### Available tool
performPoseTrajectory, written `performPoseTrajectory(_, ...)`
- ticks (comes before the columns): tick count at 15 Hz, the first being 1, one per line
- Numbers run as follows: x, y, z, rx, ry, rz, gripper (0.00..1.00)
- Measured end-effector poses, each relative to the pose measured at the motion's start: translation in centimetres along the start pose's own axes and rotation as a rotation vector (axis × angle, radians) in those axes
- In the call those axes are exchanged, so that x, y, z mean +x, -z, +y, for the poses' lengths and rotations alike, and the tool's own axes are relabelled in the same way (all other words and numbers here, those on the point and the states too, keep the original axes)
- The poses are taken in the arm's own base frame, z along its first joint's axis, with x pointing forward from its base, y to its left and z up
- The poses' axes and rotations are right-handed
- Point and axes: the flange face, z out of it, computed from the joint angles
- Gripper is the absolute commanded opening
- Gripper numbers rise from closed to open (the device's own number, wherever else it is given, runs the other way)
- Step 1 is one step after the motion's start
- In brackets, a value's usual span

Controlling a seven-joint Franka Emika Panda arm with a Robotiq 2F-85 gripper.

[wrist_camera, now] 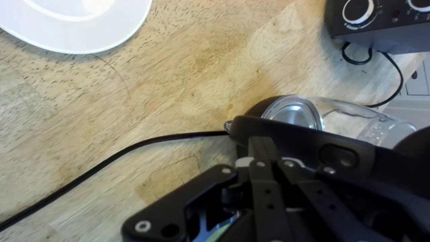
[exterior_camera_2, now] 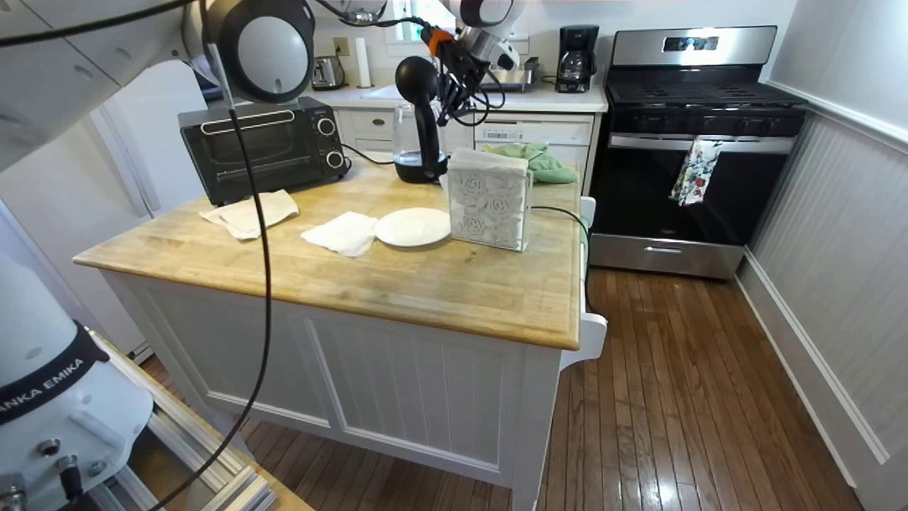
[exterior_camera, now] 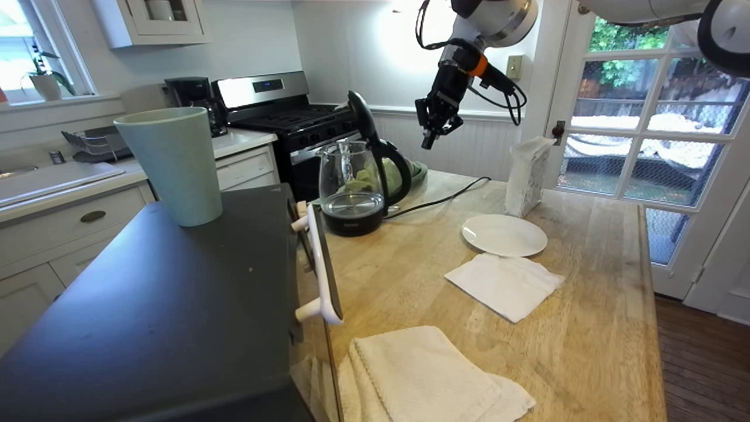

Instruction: Push the button on the kettle

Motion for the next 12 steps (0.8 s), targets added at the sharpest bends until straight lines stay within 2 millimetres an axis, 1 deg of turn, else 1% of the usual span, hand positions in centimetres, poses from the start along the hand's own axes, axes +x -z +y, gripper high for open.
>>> performPoseTrajectory(2, -0.4, 3.2, 0.6, 0.016, 0.003, 0.040, 0.39)
performPoseTrajectory(4, -0.9, 6.7, 1.2, 0.030, 0.039, 0.085, 0.53)
performPoseTrajectory(5, -1.3, 8.5, 1.4, 0.035, 0.069, 0.109, 0.61)
performPoseTrajectory(7, -2.2, 12.0, 1.7, 0.039, 0.150, 0.158, 0.73)
performPoseTrajectory(10, -3.7, 16.7, 2.1, 0.036, 0.306, 0.221, 0.95)
performPoseTrajectory(11, -4.3, 18.0, 2.2, 0.029, 0.363, 0.235, 0.99)
performPoseTrajectory(12, -4.7, 19.0, 2.5, 0.022, 0.415, 0.242, 1.00)
